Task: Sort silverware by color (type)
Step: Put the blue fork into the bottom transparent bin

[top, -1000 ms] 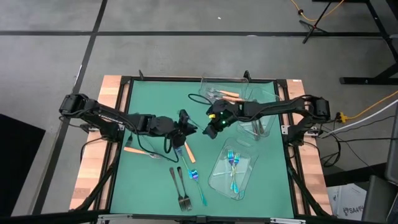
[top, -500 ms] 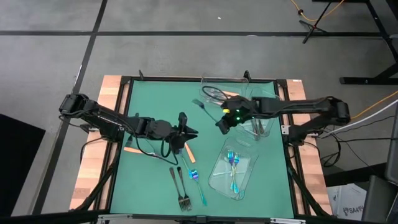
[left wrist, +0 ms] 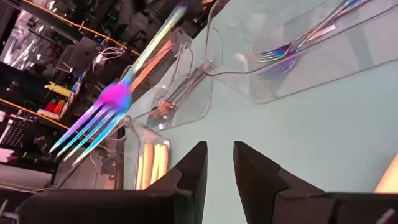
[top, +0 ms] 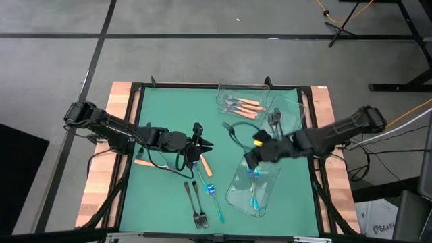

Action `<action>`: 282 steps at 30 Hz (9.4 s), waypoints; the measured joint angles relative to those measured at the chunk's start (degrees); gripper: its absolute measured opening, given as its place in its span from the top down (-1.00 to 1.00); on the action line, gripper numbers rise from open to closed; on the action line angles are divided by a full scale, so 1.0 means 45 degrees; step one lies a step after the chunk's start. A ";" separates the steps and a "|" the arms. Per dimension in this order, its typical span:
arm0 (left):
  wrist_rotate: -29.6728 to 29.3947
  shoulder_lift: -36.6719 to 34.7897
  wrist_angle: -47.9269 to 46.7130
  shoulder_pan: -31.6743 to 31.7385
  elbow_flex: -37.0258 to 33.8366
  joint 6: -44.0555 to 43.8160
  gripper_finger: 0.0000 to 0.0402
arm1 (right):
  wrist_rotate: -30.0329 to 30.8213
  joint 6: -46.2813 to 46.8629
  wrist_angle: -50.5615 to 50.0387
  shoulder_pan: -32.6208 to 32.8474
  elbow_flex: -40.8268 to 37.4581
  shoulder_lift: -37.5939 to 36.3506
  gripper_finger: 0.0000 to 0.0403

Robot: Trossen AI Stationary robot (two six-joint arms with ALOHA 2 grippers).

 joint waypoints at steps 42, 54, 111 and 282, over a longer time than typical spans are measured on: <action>-0.0005 0.0000 0.0005 0.0019 0.0000 -0.0005 0.64 | 0.0115 0.9653 -0.2629 0.5050 -0.0005 0.2178 1.00; -0.0008 0.0000 0.0005 0.0019 0.0000 -0.0008 0.64 | 0.0094 0.9614 -0.2421 0.4623 -0.0005 0.3357 1.00; -0.0005 0.0000 0.0008 0.0015 -0.0005 -0.3311 0.64 | 0.1237 0.7128 -0.2129 0.4337 -0.0010 0.1713 0.66; 0.4032 0.2516 0.0389 0.1141 0.4707 -0.8553 0.97 | 0.2443 -1.2977 0.5675 -0.0118 -0.0005 0.1539 0.66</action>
